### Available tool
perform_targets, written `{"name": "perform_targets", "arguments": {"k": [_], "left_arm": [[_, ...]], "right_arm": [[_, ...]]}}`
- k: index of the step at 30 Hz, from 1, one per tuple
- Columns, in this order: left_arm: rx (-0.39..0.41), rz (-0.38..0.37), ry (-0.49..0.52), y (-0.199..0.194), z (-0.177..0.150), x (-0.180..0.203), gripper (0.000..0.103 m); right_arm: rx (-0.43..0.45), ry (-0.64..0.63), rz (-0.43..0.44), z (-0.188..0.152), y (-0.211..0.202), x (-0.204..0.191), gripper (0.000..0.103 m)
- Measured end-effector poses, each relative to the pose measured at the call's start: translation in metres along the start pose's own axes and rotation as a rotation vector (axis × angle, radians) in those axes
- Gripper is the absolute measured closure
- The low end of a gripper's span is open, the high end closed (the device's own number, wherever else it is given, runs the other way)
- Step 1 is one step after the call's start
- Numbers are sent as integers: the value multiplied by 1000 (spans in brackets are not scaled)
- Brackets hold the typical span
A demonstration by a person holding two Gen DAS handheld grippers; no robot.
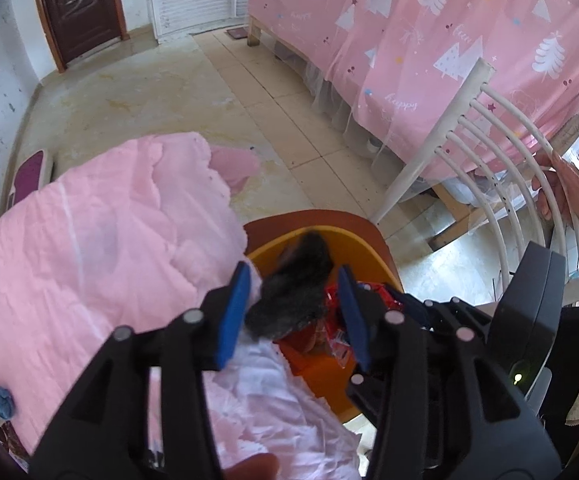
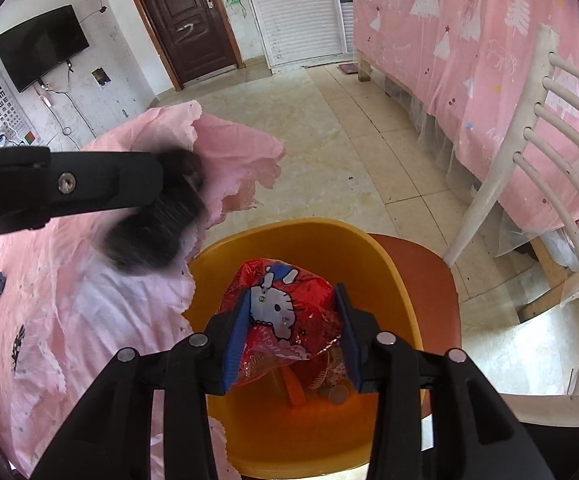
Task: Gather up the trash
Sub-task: 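Carry both bags to the orange bin and open both grippers, then move both grippers back toward the table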
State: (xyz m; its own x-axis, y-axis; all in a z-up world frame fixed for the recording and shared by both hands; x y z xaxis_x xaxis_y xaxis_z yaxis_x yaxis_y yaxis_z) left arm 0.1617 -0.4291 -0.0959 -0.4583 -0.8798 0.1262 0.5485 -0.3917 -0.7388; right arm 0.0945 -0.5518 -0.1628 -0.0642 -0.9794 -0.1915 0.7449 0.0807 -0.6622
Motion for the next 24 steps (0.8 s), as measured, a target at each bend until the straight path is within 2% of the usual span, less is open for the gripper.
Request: {"name": "perform_targets", "arguments": {"k": [6, 13, 19, 24], "left_arm": [[8, 5, 1, -3, 2, -2, 58], [35, 17, -1, -21, 2, -17, 58], [62, 32, -6, -42, 3, -41, 58], [92, 54, -33, -67, 1, -69, 58]], "right_arm": [[-4, 3, -2, 2, 1, 0, 66], [12, -10, -29, 9, -2, -6, 49], [19, -29, -52, 17, -7, -17, 48], [43, -55, -61, 27, -18, -35, 43]]}}
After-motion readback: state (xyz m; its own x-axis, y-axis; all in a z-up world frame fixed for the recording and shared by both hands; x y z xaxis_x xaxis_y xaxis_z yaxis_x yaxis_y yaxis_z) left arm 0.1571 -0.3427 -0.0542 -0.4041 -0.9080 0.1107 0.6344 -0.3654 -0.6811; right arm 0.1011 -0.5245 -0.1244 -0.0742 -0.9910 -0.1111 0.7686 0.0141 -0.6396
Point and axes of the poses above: each gripper's, at about its wrist camera, not at the fingertips, and y roughly the way its jaws point, x to its right, z to its top, the point moved 6 cm from there along y, roughly the way its jaws point, and after that the axes turned 15 degrees about x, right-handed, at the moved point
